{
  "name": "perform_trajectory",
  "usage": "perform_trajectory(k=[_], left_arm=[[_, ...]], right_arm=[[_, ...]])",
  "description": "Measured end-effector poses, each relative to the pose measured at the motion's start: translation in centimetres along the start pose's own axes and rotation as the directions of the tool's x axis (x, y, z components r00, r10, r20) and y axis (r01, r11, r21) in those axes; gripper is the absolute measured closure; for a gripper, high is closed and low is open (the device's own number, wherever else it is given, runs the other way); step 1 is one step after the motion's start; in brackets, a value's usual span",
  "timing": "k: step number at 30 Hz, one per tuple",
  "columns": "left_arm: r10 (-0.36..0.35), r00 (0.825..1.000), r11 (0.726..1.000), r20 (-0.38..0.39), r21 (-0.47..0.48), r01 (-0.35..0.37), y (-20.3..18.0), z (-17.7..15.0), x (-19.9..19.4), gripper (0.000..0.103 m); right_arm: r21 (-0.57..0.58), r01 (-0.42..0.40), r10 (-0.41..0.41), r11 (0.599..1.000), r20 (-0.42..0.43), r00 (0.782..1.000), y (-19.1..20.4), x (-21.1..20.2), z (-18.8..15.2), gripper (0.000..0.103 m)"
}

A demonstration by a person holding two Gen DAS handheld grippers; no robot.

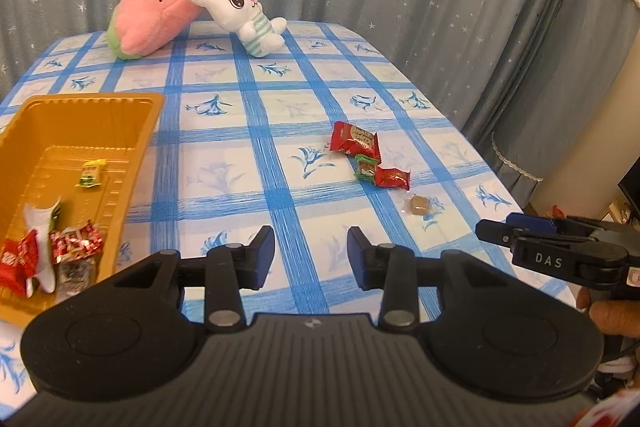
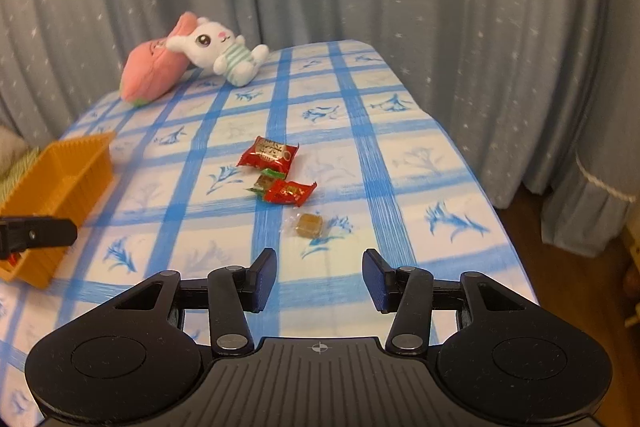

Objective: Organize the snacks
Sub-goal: 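Move both open grippers back toward the last candies on the table, then grasp the clear caramel packet with the right gripper while the left grasps a red candy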

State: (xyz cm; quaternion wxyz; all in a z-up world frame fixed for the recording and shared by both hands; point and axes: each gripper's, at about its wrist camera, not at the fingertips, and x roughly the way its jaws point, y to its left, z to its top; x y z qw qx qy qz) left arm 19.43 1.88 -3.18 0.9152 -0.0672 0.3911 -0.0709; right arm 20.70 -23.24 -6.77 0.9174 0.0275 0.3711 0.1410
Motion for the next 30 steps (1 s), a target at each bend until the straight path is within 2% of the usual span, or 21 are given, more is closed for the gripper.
perform_trajectory(k=[10, 16, 20, 23, 25, 26, 30], left_arm=[[-0.015, 1.0, 1.0, -0.026, 0.012, 0.016, -0.2, 0.8, 4.6, 0.066], [-0.027, 0.999, 0.999, -0.04, 0.019, 0.027, -0.2, 1.0, 6.7, 0.066], [-0.034, 0.998, 0.999, -0.047, 0.02, 0.035, -0.1, 1.1, 7.5, 0.066], [-0.04, 0.998, 0.999, -0.052, 0.011, 0.041, -0.1, 1.0, 7.9, 0.066], [-0.044, 0.998, 0.999, -0.054, 0.008, 0.044, -0.1, 0.9, 8.1, 0.066], [-0.045, 0.998, 0.999, -0.055, 0.007, 0.045, -0.1, 0.9, 8.1, 0.066], [-0.047, 0.997, 0.999, -0.054, 0.0, 0.047, 0.0, 0.8, 8.2, 0.066]], right_arm=[[-0.212, -0.059, 0.053, 0.976, -0.035, 0.998, -0.7, 6.4, 1.2, 0.055], [-0.329, -0.093, 0.074, 0.94, -0.07, 0.995, -0.2, 10.0, 1.5, 0.055], [-0.37, -0.117, 0.087, 0.921, -0.098, 0.991, -0.4, 11.9, 1.4, 0.055], [-0.341, -0.137, 0.11, 0.93, -0.097, 0.989, -0.8, 12.3, 1.5, 0.056], [-0.327, -0.152, 0.125, 0.933, -0.104, 0.987, -0.8, 12.2, 1.6, 0.065], [-0.328, -0.168, 0.139, 0.93, -0.11, 0.984, -0.7, 12.1, 1.6, 0.079], [-0.319, -0.167, 0.134, 0.933, -0.121, 0.983, 0.1, 11.7, 1.7, 0.082]])
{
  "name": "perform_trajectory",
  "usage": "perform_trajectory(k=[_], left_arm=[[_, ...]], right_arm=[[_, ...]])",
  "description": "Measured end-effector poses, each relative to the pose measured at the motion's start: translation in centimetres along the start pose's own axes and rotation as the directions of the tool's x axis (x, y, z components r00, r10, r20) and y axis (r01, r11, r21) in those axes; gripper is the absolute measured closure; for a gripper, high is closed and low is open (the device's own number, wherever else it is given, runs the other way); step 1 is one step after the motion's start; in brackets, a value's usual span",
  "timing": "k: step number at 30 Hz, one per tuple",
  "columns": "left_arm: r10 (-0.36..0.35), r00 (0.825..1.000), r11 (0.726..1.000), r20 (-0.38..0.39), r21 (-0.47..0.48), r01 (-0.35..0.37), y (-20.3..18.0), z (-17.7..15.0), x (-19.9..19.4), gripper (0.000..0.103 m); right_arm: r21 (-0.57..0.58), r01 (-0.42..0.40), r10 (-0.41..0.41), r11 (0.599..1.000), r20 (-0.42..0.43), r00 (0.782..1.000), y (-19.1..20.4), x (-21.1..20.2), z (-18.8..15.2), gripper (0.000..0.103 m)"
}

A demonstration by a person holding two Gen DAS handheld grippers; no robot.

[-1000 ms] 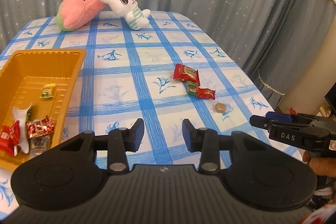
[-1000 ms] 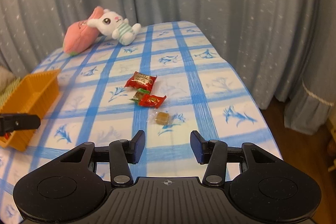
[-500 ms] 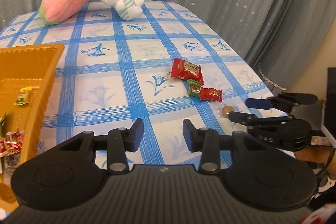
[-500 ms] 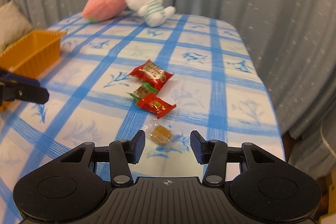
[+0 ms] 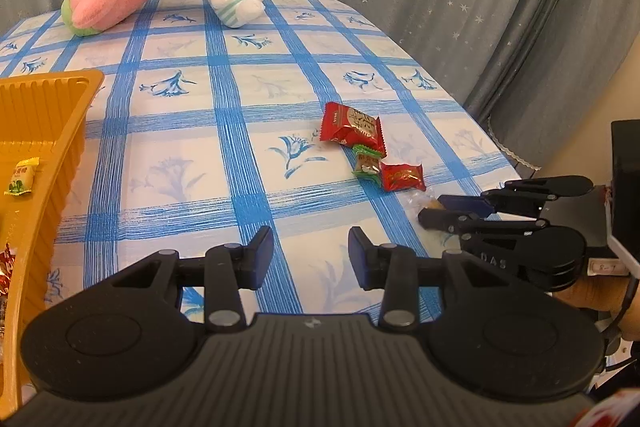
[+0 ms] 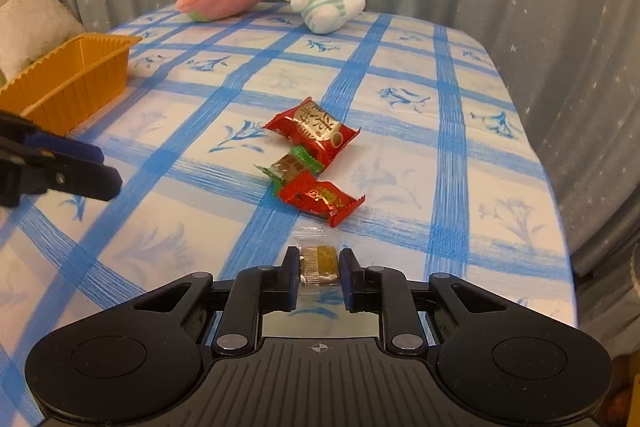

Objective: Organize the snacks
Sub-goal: 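Grasp the clear caramel packet with the right gripper while the left grasps a red candy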

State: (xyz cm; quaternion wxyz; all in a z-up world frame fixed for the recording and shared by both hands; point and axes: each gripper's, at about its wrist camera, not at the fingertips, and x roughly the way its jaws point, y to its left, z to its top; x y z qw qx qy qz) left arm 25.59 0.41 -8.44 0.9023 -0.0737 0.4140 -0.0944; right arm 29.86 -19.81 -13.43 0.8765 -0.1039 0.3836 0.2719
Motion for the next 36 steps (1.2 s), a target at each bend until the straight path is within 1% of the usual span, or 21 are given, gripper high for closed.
perform_trajectory(k=[1, 4, 9, 12, 15, 18, 21, 23, 24, 25, 27, 29, 32, 34, 36], left_arm=[[0.001, 1.0, 1.0, 0.0, -0.001, -0.001, 0.0, 0.0, 0.0, 0.066], [0.003, 1.0, 1.0, -0.002, -0.003, -0.003, 0.3, -0.1, 0.2, 0.066], [0.006, 1.0, 1.0, -0.007, -0.01, -0.006, 0.6, -0.2, 0.6, 0.066], [-0.004, 1.0, 1.0, -0.006, -0.015, 0.004, 0.7, -0.2, 0.8, 0.066], [-0.011, 1.0, 1.0, 0.0, -0.015, 0.011, 0.7, -0.2, 0.9, 0.065], [-0.008, 1.0, 1.0, 0.003, -0.019, 0.008, 0.8, -0.1, 1.0, 0.064], [-0.009, 1.0, 1.0, 0.005, -0.027, 0.009, 0.9, 0.0, 1.4, 0.06], [-0.015, 1.0, 0.999, 0.008, -0.031, 0.016, 0.8, 0.0, 1.6, 0.059], [-0.021, 1.0, 0.999, 0.012, -0.029, 0.022, 0.6, 0.0, 1.7, 0.057], [-0.029, 0.999, 0.999, 0.018, -0.02, 0.029, 0.4, 0.0, 1.9, 0.056], [-0.036, 0.999, 0.999, 0.019, 0.018, 0.036, -0.1, 0.1, 2.6, 0.056], [-0.033, 0.999, 0.996, 0.022, 0.079, 0.031, -0.8, 0.3, 3.4, 0.056], [-0.017, 1.0, 0.982, 0.026, 0.186, 0.012, -1.9, 0.7, 4.6, 0.056], [-0.036, 0.999, 0.973, 0.022, 0.227, 0.03, -2.2, 1.0, 5.4, 0.057], [-0.038, 0.999, 0.962, 0.01, 0.27, 0.034, -2.7, 1.2, 6.1, 0.059]], right_arm=[[0.008, 0.004, -0.004, 1.0, 0.009, 1.0, 0.0, -0.1, 0.1, 0.082], [0.033, 0.047, -0.049, 0.998, 0.04, 0.998, -0.4, -0.5, 0.6, 0.082], [0.113, 0.137, -0.146, 0.984, 0.078, 0.986, -2.3, -0.7, 1.3, 0.082], [0.123, 0.173, -0.183, 0.977, 0.073, 0.98, -3.1, 0.2, 1.7, 0.082], [0.102, 0.151, -0.158, 0.983, 0.057, 0.986, -3.1, 1.4, 1.9, 0.082], [0.064, 0.087, -0.09, 0.994, 0.051, 0.995, -2.4, 1.9, 1.8, 0.082], [0.051, -0.041, 0.039, 0.998, 0.042, 0.998, -1.4, 1.7, 1.5, 0.082], [0.052, -0.138, 0.136, 0.989, 0.032, 0.99, -0.7, 1.4, 1.2, 0.082], [0.064, -0.169, 0.168, 0.983, 0.03, 0.985, -0.5, 1.2, 1.1, 0.082], [0.072, -0.173, 0.171, 0.982, 0.035, 0.985, -0.4, 1.0, 1.0, 0.082], [0.092, -0.147, 0.144, 0.985, 0.042, 0.989, -0.3, 0.5, 1.0, 0.082], [0.123, -0.116, 0.111, 0.986, 0.046, 0.993, -0.7, 0.1, 1.0, 0.082], [0.183, -0.078, 0.07, 0.98, 0.053, 0.996, -1.5, -0.5, 0.8, 0.082], [0.21, -0.061, 0.051, 0.976, 0.056, 0.997, -1.8, -0.8, 0.6, 0.082], [0.22, -0.053, 0.04, 0.974, 0.063, 0.997, -2.0, -1.2, 0.5, 0.082]])
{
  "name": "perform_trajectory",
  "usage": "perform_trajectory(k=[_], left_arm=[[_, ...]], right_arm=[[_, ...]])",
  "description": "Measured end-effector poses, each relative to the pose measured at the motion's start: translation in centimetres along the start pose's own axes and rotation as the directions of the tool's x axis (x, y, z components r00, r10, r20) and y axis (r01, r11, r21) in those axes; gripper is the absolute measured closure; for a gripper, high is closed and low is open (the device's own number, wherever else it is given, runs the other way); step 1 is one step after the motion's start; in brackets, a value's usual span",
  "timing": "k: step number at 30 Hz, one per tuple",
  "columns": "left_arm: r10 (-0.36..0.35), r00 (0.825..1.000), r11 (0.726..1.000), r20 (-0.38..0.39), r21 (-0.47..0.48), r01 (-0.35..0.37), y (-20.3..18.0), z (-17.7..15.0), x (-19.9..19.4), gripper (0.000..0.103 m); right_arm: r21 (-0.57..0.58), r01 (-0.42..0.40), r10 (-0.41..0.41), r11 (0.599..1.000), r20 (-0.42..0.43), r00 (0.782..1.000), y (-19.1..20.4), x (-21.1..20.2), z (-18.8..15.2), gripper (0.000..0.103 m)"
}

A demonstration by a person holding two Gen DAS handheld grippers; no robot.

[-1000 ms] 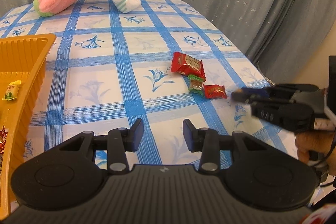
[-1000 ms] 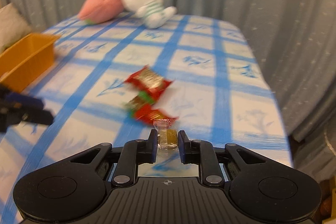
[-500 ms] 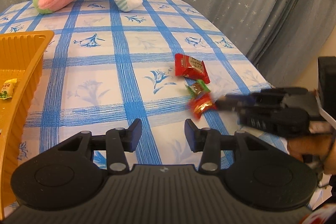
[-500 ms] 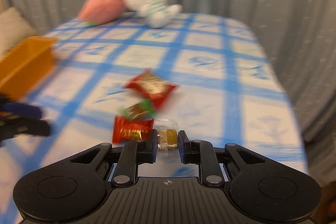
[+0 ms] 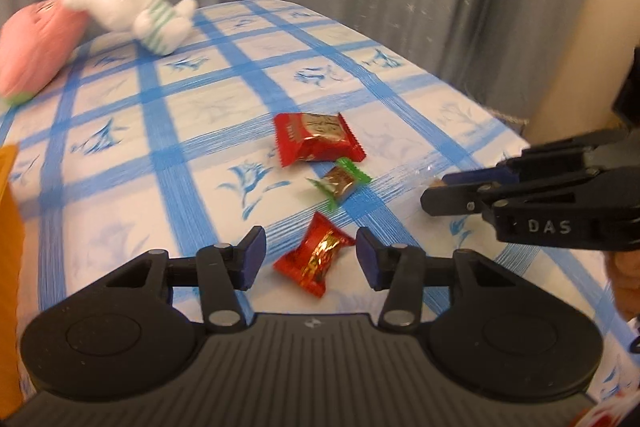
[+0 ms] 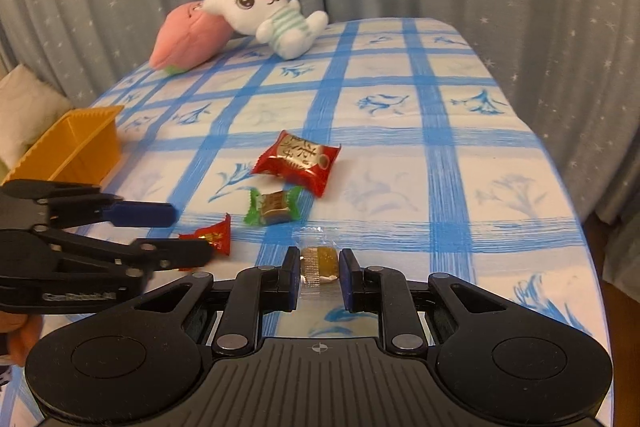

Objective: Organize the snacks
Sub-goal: 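Grasp the clear caramel packet with the right gripper while the left grasps a red candy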

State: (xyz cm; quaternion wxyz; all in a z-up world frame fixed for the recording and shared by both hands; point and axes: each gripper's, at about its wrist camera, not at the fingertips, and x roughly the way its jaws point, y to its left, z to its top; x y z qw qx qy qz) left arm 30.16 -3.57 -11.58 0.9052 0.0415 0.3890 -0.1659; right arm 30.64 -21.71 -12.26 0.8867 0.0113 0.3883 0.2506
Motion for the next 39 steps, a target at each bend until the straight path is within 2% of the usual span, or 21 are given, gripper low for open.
perform_trajectory(k=[1, 3, 4, 6, 11, 16, 23, 34, 39], left_arm=[[-0.001, 1.0, 1.0, -0.005, 0.026, 0.001, -0.2, 0.1, 0.3, 0.059], [0.004, 1.0, 0.998, -0.027, 0.067, -0.003, -0.5, 0.2, 0.9, 0.071], [0.006, 0.999, 0.997, -0.037, 0.079, -0.003, -0.6, 0.2, 1.1, 0.073], [0.007, 0.999, 0.995, -0.051, 0.098, -0.002, -0.7, -0.1, 1.3, 0.083], [0.022, 0.998, 0.998, -0.056, 0.064, -0.018, -0.9, -0.9, 0.2, 0.084], [0.035, 0.998, 0.998, -0.05, -0.051, -0.038, -1.1, -2.5, -2.0, 0.084], [0.052, 0.997, 0.98, -0.051, -0.191, -0.061, -1.0, -5.4, -6.3, 0.084], [0.092, 0.995, 0.953, -0.028, -0.287, -0.096, -0.1, -8.1, -13.9, 0.084], [0.121, 0.993, 0.946, -0.018, -0.301, -0.12, 0.1, -9.2, -17.1, 0.084]], right_arm=[[0.002, 0.004, -0.004, 1.0, 0.004, 1.0, 0.0, -0.1, 0.0, 0.082], [0.006, 0.012, -0.012, 1.0, 0.011, 1.0, 0.0, -0.2, 0.1, 0.082], [0.007, 0.016, -0.016, 1.0, 0.012, 1.0, -0.1, -0.2, 0.1, 0.082], [0.01, 0.023, -0.024, 1.0, 0.013, 1.0, -0.2, -0.2, 0.1, 0.082], [0.009, 0.04, -0.04, 0.999, 0.027, 0.999, -0.2, -0.5, 0.2, 0.082], [0.026, 0.047, -0.048, 0.999, 0.045, 0.998, 0.6, -1.4, 0.0, 0.082], [0.068, 0.092, -0.095, 0.993, 0.04, 0.995, 4.0, -3.5, -2.5, 0.082], [0.157, 0.129, -0.131, 0.979, 0.003, 0.991, 9.5, -7.8, -6.9, 0.082], [0.14, 0.14, -0.139, 0.98, -0.011, 0.99, 12.0, -9.7, -7.8, 0.082]])
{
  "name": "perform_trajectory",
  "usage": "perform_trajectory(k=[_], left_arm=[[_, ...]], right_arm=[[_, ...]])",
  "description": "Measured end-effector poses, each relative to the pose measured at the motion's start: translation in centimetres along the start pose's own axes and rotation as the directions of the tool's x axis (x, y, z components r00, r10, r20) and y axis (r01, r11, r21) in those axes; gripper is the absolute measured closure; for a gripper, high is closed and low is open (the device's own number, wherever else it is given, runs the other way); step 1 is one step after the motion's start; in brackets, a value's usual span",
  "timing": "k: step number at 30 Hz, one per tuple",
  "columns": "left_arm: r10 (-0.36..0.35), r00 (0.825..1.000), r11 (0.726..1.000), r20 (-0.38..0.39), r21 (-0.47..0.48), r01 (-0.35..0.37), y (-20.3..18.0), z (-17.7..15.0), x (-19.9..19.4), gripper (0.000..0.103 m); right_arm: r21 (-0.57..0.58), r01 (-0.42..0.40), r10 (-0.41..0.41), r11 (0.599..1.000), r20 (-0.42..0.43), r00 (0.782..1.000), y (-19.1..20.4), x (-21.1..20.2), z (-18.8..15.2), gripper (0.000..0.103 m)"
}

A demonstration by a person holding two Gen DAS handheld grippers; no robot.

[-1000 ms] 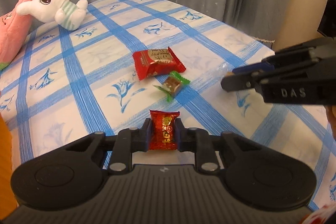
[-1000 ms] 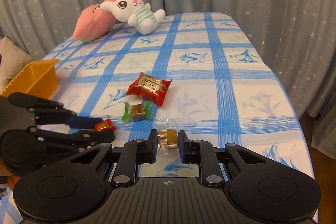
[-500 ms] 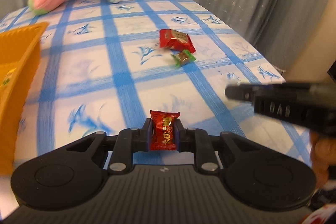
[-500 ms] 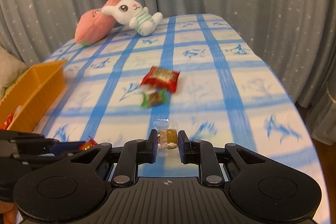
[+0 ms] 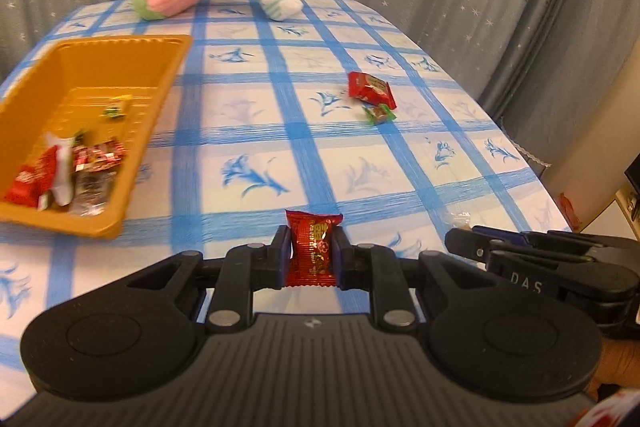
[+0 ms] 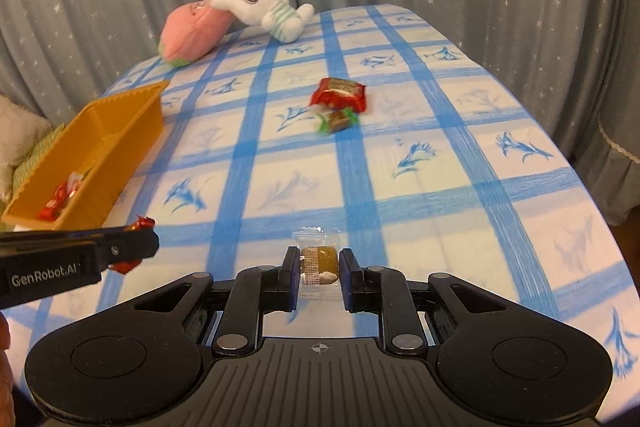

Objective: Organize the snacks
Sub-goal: 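Grasp the clear caramel packet with the right gripper while the left grasps a red candy, then carry the red candy and caramel packet over the orange tray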

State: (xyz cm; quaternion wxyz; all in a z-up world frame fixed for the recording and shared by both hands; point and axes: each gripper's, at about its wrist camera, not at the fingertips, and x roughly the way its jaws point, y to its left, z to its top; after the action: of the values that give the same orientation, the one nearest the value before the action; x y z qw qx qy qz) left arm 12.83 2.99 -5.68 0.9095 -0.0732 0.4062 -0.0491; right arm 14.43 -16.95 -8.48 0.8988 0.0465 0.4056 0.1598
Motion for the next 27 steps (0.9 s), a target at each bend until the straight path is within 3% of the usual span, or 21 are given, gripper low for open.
perform_trajectory(k=[12, 27], left_arm=[[0.046, 0.998, 0.998, 0.043, -0.045, -0.045, 2.5, -1.8, -5.9, 0.084], [0.088, 0.992, 0.993, 0.091, -0.08, -0.081, 5.2, -1.4, -9.2, 0.084]], right_arm=[[-0.122, -0.037, 0.042, 0.992, 0.037, 0.998, 5.8, -4.2, -0.8, 0.082], [-0.181, -0.078, 0.089, 0.98, 0.056, 0.994, 9.2, -5.2, -0.3, 0.082]])
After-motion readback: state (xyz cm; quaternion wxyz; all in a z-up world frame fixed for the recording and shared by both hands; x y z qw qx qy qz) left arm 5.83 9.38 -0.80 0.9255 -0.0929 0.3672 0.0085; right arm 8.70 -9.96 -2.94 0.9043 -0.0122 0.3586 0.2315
